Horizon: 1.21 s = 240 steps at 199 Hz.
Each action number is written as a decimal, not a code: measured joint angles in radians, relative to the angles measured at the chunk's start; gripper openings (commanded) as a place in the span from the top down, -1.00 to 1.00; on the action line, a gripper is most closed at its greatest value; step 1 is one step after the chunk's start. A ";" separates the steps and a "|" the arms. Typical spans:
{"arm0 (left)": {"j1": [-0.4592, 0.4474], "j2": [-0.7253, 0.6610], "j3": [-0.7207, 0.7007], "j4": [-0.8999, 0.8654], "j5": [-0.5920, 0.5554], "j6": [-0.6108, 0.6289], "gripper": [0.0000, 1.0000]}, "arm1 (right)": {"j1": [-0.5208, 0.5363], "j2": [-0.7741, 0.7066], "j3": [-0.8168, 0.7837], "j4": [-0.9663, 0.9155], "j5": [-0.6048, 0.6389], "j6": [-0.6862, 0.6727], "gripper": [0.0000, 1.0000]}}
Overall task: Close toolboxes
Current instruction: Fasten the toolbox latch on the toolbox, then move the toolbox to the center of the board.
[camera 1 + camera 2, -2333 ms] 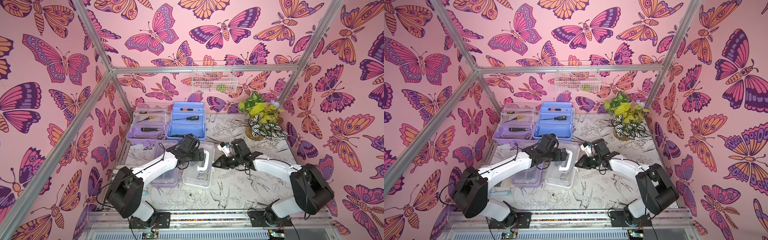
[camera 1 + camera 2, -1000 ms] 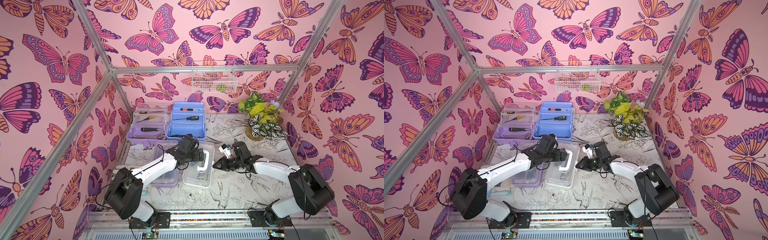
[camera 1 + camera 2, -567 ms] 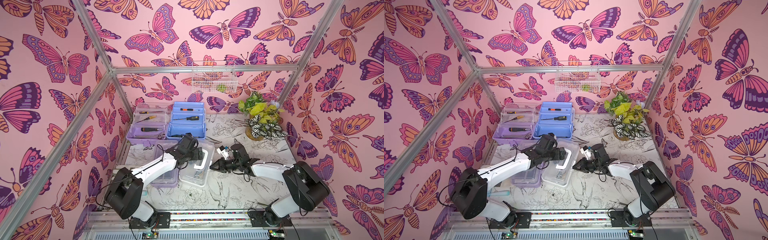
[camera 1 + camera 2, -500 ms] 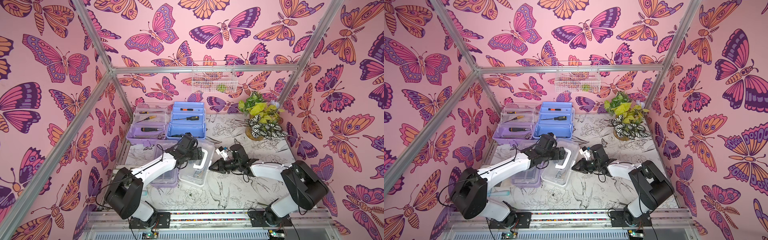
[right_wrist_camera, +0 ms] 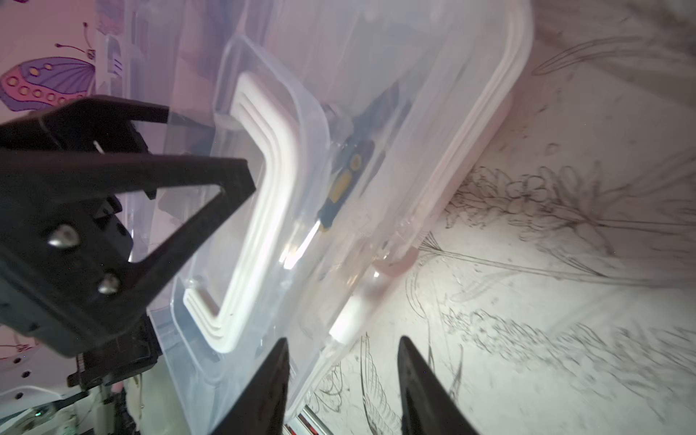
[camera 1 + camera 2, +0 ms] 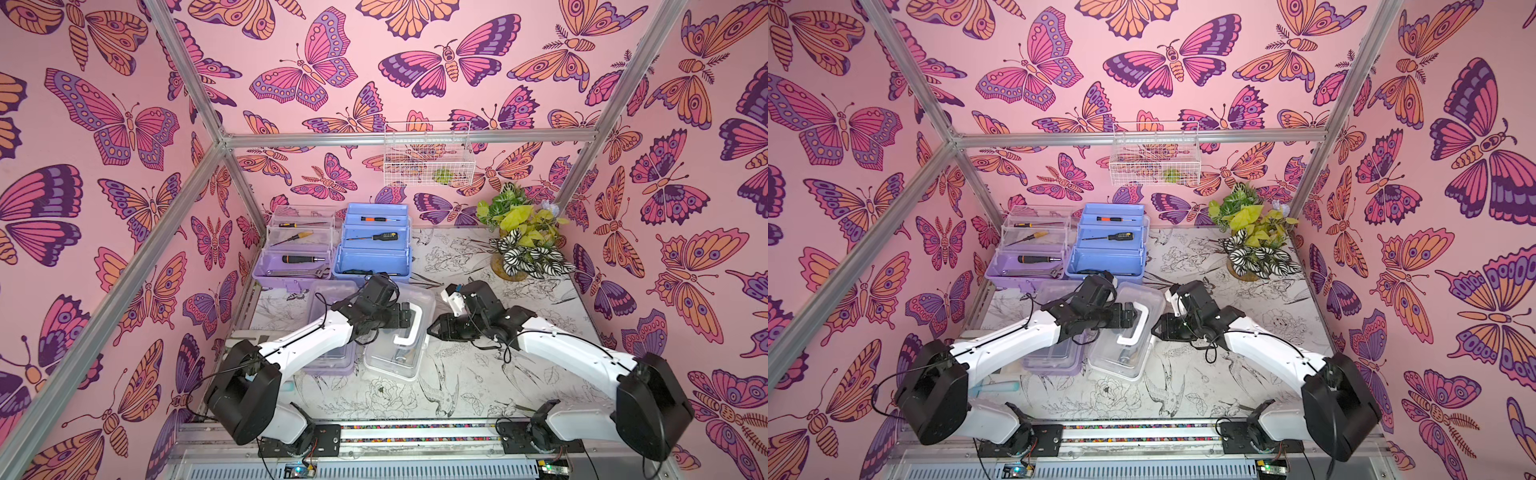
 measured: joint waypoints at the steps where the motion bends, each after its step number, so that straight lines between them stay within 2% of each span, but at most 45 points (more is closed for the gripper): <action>1: 0.000 0.000 0.000 -0.002 0.001 0.000 -0.97 | 0.005 -0.002 0.010 -0.014 0.016 0.002 -0.06; 23: -0.001 -0.028 0.022 -0.067 0.012 0.021 -0.97 | 0.119 0.012 0.161 -0.188 0.198 0.042 -0.16; 50: 0.031 -0.093 0.093 -0.155 0.012 0.074 -0.97 | 0.218 0.094 0.291 -0.304 0.329 0.104 -0.27; 87: 0.124 -0.246 0.135 -0.239 0.008 0.149 -0.97 | 0.262 0.249 0.401 -0.385 0.416 0.144 -0.32; 110: 0.148 -0.304 0.127 -0.270 0.006 0.178 -0.97 | 0.277 0.340 0.471 -0.423 0.436 0.159 -0.32; 136: 0.154 -0.322 0.107 -0.308 0.002 0.197 -0.97 | 0.284 0.405 0.533 -0.465 0.444 0.167 -0.23; 189: 0.173 -0.349 0.064 -0.343 -0.005 0.214 -0.97 | 0.265 0.425 0.575 -0.552 0.477 0.195 0.19; 240: 0.192 -0.379 0.050 -0.345 -0.005 0.220 -0.97 | 0.122 0.412 0.570 -0.603 0.513 0.093 0.24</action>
